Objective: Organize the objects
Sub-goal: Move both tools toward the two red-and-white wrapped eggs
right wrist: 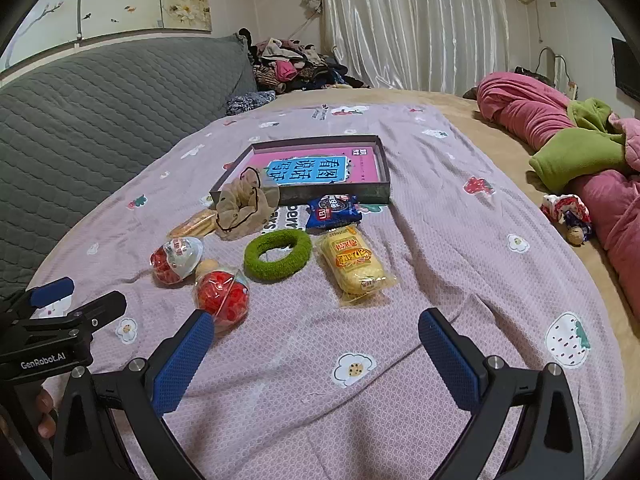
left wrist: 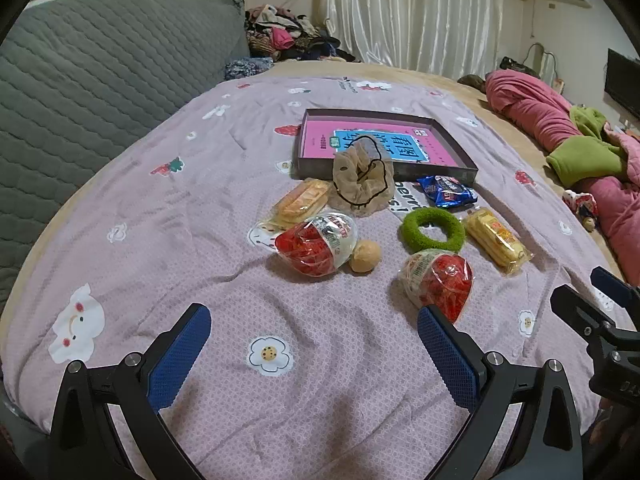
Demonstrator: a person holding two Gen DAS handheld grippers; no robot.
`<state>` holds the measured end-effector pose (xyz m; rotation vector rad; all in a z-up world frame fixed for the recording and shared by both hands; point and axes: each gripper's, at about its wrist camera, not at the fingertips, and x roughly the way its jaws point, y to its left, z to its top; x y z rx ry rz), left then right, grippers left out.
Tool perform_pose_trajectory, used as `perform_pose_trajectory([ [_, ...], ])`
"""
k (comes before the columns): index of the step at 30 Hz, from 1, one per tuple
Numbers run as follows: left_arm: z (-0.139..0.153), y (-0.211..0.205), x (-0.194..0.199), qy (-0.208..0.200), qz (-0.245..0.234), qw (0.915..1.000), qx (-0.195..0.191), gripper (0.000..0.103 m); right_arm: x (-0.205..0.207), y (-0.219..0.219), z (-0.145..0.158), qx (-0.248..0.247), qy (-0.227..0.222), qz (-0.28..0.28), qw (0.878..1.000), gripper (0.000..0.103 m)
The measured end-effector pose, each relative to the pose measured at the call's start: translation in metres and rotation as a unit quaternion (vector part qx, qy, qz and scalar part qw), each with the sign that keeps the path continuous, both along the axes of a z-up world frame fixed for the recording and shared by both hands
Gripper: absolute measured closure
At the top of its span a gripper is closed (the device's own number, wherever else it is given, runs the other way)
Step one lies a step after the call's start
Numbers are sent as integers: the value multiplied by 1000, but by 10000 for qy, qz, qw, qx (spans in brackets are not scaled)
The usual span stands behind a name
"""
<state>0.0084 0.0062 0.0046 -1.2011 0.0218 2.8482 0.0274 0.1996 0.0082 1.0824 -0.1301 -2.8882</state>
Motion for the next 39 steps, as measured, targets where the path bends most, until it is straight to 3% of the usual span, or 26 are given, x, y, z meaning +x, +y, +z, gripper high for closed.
perform_pose_trajectory([
  [39, 9, -13, -3, 156, -240, 9996, 75, 0, 12, -20, 26, -48, 249, 310, 9992, 0],
])
